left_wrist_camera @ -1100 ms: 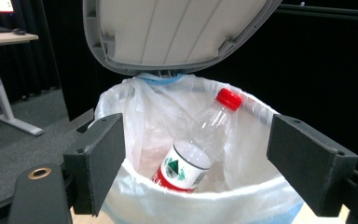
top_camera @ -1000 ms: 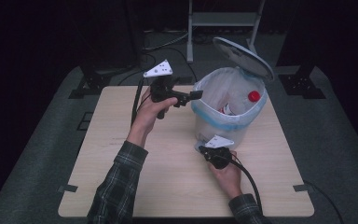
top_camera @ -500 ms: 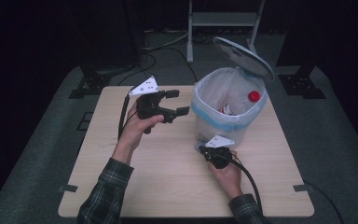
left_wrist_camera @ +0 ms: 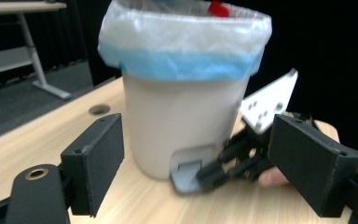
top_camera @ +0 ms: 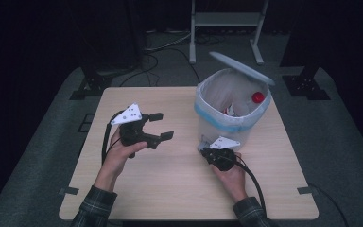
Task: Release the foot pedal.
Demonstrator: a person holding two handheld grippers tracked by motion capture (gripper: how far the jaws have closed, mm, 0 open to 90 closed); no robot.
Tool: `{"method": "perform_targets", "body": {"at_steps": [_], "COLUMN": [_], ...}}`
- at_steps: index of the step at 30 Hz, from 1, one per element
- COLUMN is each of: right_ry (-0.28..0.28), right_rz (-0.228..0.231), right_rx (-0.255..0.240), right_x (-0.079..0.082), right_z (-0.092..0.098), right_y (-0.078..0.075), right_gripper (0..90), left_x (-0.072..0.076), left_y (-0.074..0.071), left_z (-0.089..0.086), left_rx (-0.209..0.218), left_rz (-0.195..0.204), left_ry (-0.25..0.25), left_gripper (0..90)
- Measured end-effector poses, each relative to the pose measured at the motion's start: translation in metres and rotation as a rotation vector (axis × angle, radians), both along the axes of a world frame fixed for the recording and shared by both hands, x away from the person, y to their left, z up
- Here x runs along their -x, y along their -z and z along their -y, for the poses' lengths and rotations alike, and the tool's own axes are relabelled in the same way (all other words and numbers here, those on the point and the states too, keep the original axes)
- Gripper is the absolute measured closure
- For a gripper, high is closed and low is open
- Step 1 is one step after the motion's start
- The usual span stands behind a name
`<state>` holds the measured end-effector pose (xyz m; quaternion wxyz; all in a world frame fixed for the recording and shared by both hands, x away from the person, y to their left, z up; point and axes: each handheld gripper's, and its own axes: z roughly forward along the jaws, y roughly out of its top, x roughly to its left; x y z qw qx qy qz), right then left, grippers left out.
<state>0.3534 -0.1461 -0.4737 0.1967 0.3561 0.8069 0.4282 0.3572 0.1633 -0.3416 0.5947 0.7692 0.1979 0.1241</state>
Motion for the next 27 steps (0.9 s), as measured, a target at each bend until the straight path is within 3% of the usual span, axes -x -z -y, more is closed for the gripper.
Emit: {"method": "perform_targets", "body": {"at_steps": [8,11,13,16,18,20,21,27], "right_ry": [-0.036,-0.059,-0.069,-0.087,-0.091,-0.101,-0.101,-0.087], "right_rz": [0.007,-0.001,0.0,0.002,0.001,-0.005,-0.005,-0.006], "right_rx": [-0.022,-0.064,-0.074,-0.085,-0.084,-0.065,-0.065,-0.037], "right_x": [0.016,0.023,0.026,0.033,0.035,0.042,0.042,0.057], "right_z": [0.007,0.012,0.014,0.017,0.019,0.025,0.025,0.053], "right_y": [-0.015,-0.022,-0.025,-0.026,-0.026,-0.024,-0.024,-0.018], "right_gripper": [68.5,62.4,58.9,55.8,55.0,50.0,50.0,41.2], "left_x": [0.016,0.024,0.026,0.036,0.038,0.045,0.045,0.06], "left_y": [0.022,0.031,0.033,0.044,0.047,0.057,0.057,0.08], "left_z": [-0.015,-0.021,-0.022,-0.026,-0.027,-0.03,-0.03,-0.039], "left_rx": [-0.054,-0.095,-0.099,-0.155,-0.174,-0.219,-0.219,-0.264], "left_rz": [-0.02,-0.025,-0.027,-0.023,-0.022,-0.02,-0.02,-0.074], "left_ry": [-0.036,-0.053,-0.057,-0.08,-0.088,-0.102,-0.102,-0.12], "left_gripper": [12.3,9.4,8.2,7.2,5.1,4.3,3.3,2.4]}}
